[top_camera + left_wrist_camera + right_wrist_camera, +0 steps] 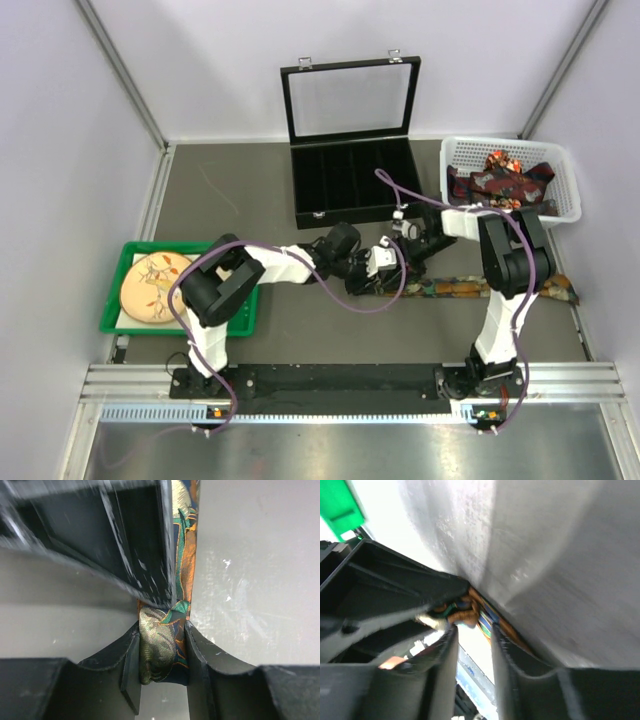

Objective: Roll the ties
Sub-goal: Roll the tie at the center of the board.

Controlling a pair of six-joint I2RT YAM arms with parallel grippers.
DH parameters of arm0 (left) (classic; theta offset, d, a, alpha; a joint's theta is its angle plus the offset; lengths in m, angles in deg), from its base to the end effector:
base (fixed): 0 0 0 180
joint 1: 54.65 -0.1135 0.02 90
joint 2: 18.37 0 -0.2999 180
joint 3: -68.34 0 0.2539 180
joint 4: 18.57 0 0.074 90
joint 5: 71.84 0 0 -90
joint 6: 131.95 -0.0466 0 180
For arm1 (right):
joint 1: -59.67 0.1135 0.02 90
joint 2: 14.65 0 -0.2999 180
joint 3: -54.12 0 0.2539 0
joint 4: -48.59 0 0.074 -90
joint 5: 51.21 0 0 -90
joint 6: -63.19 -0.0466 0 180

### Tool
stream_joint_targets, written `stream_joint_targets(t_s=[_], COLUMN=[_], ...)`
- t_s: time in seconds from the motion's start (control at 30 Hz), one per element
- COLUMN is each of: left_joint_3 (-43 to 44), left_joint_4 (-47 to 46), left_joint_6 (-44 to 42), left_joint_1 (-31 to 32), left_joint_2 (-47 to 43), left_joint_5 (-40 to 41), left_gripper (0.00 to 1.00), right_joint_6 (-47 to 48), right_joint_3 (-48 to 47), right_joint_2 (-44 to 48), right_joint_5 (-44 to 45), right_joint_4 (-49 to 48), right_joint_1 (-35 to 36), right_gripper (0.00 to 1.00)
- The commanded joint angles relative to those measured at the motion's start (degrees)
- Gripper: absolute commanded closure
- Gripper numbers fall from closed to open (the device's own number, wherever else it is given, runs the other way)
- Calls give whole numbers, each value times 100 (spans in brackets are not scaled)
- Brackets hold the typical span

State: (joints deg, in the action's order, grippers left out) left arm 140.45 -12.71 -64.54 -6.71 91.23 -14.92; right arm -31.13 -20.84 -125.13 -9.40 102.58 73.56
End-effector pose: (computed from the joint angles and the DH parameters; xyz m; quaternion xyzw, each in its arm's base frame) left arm 0.2519 -0.3172 0.1639 0.6003 0.6537 -0.3383 0.3130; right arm 0.3144 0.1135 0.1419 0.0779 -0.9095 -0.4037 0.0607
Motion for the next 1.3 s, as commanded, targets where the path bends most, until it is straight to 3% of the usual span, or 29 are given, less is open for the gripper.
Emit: stream_joint_targets(t_s=[0.0, 0.1, 0.17, 0.57, 0.67, 0.7, 0.73, 0.8, 0.83, 0.93, 1.07, 1.27], left_joint_3=[71, 326, 466, 555, 564, 572, 581, 634, 634, 520, -6, -824], left_joint_4=[1817, 2152, 2371, 2530, 2495, 2487, 2486, 2556, 2496, 2338, 1427, -96], left_joint_6=[-272, -185, -184, -246, -255, -255, -246, -202, -176, 26, 193, 229], left_joint_1=[57, 145, 171, 180, 198, 207, 215, 207, 198, 75, -364, -707], left_joint_2=[-18, 61, 105, 210, 246, 263, 281, 334, 334, 177, -333, -791], left_joint_5=[1092, 1304, 1383, 1462, 1410, 1418, 1410, 1287, 1260, 998, 242, -883], left_gripper=[70, 70, 69, 65, 65, 65, 64, 61, 53, 43, 27, 24], right_joint_6=[344, 47, -183, -1001, -1150, -1159, -1159, -915, -826, -571, -290, -70], right_joint_3=[-49, 74, 249, 689, 716, 716, 664, 567, 549, 575, 636, 628], right_joint_2=[439, 448, 439, 351, 334, 299, 194, 97, 70, 114, 140, 167], right_joint_5=[-539, -1286, -1448, -1448, -1299, -1264, -1238, -1010, -957, -631, -306, 168], right_joint_4=[21, -260, -724, -2115, -2361, -2370, -2266, -1959, -1792, -1554, -1185, -868], right_joint_1=[-325, -326, -299, 166, 254, 255, 255, 255, 237, 132, -79, -246], right_gripper=[59, 50, 50, 63, 74, 90, 100, 100, 100, 100, 100, 100])
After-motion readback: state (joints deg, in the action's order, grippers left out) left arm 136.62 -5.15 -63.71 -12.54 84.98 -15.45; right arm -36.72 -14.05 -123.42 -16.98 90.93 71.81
